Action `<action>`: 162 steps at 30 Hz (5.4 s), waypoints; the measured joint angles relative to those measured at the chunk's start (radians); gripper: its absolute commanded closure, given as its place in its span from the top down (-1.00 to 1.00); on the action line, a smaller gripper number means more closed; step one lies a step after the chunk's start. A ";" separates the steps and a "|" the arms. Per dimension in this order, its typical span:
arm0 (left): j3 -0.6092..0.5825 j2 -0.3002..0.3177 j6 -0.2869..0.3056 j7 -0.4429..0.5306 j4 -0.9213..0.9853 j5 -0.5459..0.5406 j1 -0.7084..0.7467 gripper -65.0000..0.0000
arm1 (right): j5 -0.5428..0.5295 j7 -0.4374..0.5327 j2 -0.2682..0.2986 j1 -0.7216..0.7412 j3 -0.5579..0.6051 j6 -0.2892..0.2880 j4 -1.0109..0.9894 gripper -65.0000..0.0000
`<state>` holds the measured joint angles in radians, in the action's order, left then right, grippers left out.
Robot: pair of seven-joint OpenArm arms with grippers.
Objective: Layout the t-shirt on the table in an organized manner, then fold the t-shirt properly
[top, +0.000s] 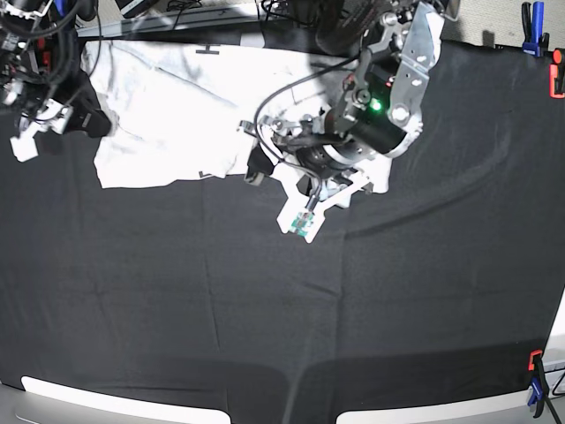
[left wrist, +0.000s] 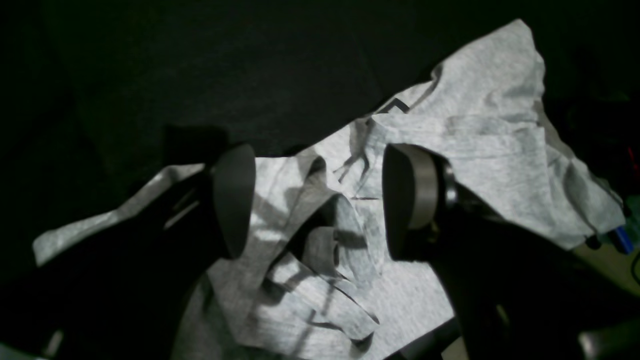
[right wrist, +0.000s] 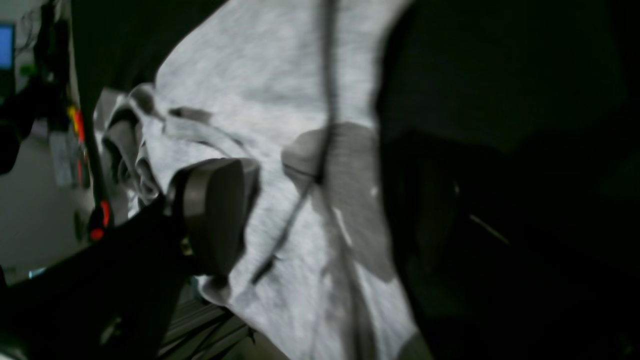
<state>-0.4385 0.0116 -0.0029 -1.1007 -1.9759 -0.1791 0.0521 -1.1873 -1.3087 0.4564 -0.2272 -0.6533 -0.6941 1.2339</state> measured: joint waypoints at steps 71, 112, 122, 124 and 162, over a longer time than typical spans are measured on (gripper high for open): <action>0.000 0.000 0.016 -0.084 0.000 0.209 0.000 0.14 | 0.717 -0.103 -0.358 0.338 0.453 0.176 0.490 -1.00; 0.001 0.099 -0.117 -0.136 0.000 0.678 0.009 0.14 | 0.480 -0.049 -0.575 0.230 0.599 0.186 0.671 -0.26; 0.001 0.108 -0.118 -0.143 0.000 0.677 0.009 0.14 | 0.251 -0.053 -0.606 0.236 0.597 0.087 0.673 -0.26; 0.000 0.108 -0.119 -0.142 0.000 0.677 0.009 0.14 | 0.254 -0.073 -0.596 0.252 0.598 0.083 0.692 -0.26; -0.001 0.105 -0.120 -0.138 0.000 0.673 0.009 0.14 | 0.541 0.017 -0.273 0.176 0.391 0.029 0.625 0.45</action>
<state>-0.4393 0.1165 -0.1226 -1.2392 -1.9762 0.4938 0.0608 -0.6460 -1.2915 0.1837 -0.0513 -0.2623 -0.6655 1.8591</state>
